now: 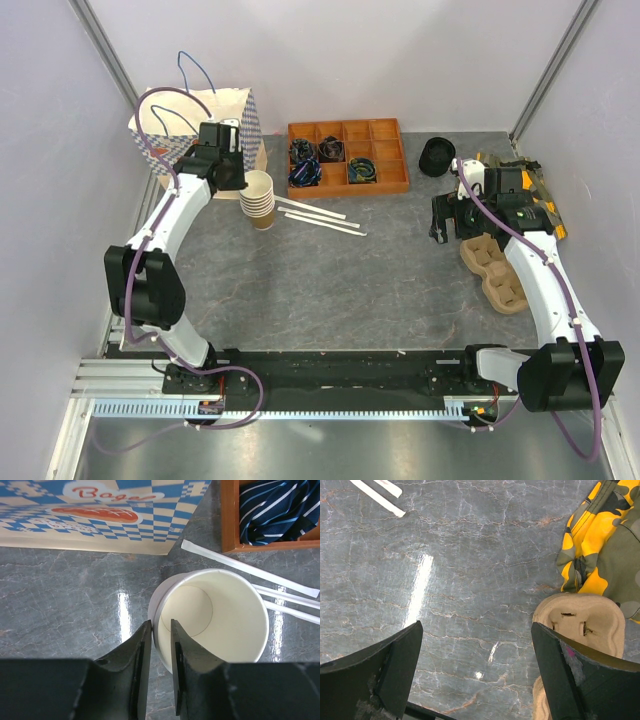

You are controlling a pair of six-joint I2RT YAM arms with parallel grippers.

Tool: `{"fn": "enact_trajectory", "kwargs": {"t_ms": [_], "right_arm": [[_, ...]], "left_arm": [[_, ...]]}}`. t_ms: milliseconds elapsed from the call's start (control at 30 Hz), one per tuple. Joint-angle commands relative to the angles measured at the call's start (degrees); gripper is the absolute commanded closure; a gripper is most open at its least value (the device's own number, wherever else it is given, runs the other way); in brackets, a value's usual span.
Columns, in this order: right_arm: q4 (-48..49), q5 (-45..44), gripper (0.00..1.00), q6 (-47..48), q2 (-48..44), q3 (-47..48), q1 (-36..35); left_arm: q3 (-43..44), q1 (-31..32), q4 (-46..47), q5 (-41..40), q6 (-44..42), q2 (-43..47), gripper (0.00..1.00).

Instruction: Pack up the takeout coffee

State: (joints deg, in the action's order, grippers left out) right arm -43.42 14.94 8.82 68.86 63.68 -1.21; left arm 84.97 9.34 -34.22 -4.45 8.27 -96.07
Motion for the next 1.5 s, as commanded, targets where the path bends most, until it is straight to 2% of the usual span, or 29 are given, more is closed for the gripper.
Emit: {"fn": "enact_trajectory", "kwargs": {"t_ms": [0,100,200,300,367,400,500,600,933,1167,1300,1467], "right_arm": [[1.2,-0.2,0.02,0.1,-0.5,1.6,0.1],[1.3,-0.2,0.02,0.0,-0.4,1.8,0.2],[1.4,-0.2,0.02,-0.1,-0.4,1.8,0.2],[1.5,-0.3,0.02,-0.1,-0.5,1.7,0.2],[1.3,-0.3,0.02,-0.1,-0.5,1.8,0.2],[1.3,-0.2,0.02,-0.1,-0.5,1.8,0.2],[1.2,-0.3,0.02,0.0,-0.7,1.7,0.2],[1.3,-0.4,0.02,0.1,-0.7,1.5,0.2],[1.2,-0.6,0.02,0.1,-0.4,1.5,0.2],[1.6,-0.4,0.02,0.0,-0.2,1.5,0.2],[1.5,-0.4,0.02,0.0,0.1,1.8,0.2],[1.5,-0.5,0.02,0.0,0.0,1.9,0.2]], "left_arm": [[3.8,0.0,0.5,-0.9,1.5,0.4,0.73],[5.0,0.1,-0.8,-0.4,1.5,1.0,0.78],[6.3,0.1,-1.7,-0.2,1.4,1.2,0.87],[6.5,0.0,-2.2,-0.5,1.2,1.1,0.9],[6.4,0.0,-2.3,-0.6,1.4,0.6,0.88],[6.5,0.0,-2.8,-0.6,1.6,0.3,0.82],[6.3,-0.1,-2.9,-0.9,2.0,-0.3,0.72],[6.4,0.0,-2.8,-0.8,2.2,-1.0,0.66],[6.6,0.0,-3.1,-1.2,2.4,-2.7,0.69],[8.0,0.0,-4.1,-1.0,2.7,-2.0,0.82],[8.9,-0.1,-4.9,-0.9,2.8,-1.8,0.97],[10.3,-0.3,-5.9,-0.6,2.4,-1.9,0.98]]}}
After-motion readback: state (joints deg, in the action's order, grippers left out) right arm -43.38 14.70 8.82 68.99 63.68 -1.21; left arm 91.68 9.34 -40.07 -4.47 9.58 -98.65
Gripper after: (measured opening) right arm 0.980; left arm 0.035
